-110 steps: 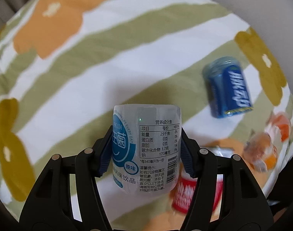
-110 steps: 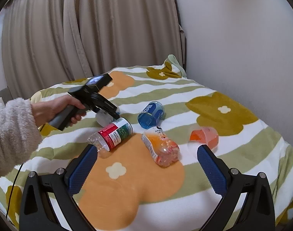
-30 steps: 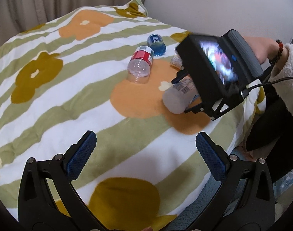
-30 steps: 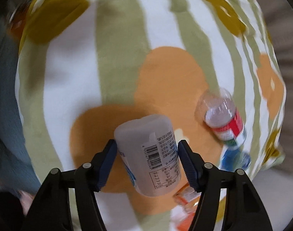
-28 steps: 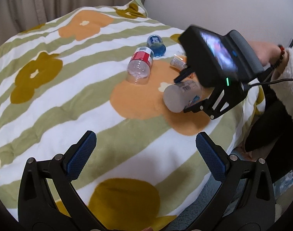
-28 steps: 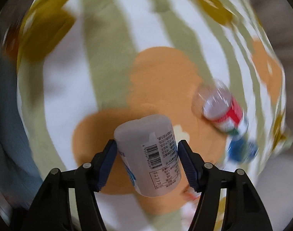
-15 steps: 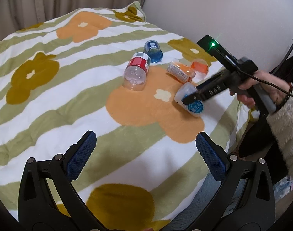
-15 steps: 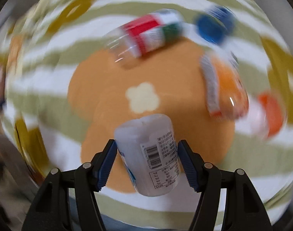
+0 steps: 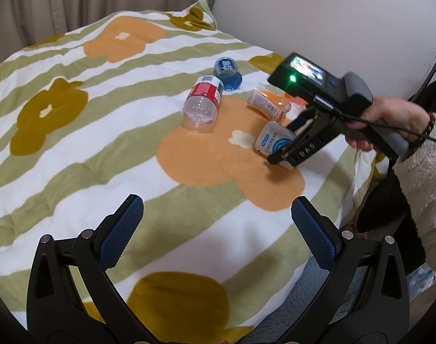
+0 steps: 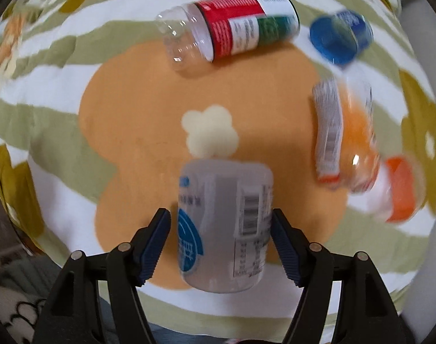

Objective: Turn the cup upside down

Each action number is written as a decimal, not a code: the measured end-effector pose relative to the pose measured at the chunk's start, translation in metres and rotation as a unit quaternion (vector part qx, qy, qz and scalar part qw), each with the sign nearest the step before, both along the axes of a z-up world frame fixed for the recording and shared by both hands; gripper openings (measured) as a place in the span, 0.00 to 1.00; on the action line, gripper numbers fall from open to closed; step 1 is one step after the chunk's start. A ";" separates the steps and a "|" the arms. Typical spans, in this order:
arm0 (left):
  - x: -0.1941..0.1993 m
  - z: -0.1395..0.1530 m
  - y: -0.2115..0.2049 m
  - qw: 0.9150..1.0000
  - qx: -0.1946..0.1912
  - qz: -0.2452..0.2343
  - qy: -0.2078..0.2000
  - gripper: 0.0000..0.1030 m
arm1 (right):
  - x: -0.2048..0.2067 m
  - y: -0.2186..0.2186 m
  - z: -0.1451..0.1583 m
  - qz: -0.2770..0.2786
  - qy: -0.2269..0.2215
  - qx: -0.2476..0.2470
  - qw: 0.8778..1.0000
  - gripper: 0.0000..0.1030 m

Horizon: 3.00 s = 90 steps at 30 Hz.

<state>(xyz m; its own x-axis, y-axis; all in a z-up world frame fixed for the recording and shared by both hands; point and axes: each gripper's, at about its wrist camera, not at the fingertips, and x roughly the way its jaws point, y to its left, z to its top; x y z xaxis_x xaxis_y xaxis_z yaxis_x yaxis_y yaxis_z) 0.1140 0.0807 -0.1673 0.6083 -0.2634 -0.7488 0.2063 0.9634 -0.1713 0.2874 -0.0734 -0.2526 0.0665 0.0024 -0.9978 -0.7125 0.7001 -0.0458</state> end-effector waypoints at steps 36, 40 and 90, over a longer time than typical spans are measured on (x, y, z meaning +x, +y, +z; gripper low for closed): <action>0.023 0.005 -0.007 0.999 0.017 0.041 -0.022 1.00 | -0.068 -0.046 0.026 -0.059 -0.280 0.361 0.887 0.56; 0.024 0.006 -0.011 0.999 0.017 0.041 -0.023 1.00 | -0.071 -0.050 0.015 -0.041 -0.278 0.353 0.892 0.56; -0.041 0.136 -0.070 0.950 0.061 0.095 -0.292 1.00 | -0.215 -0.154 0.206 -0.215 -0.516 0.292 0.776 1.00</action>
<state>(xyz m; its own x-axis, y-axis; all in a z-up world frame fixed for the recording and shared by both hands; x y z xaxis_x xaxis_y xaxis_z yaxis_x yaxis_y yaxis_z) 0.0731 0.0103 -0.0308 0.9574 -0.0396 -0.2861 0.0516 0.9981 0.0346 0.0721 -0.2272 -0.0467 0.9494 0.1910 -0.2494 -0.2029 0.9789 -0.0226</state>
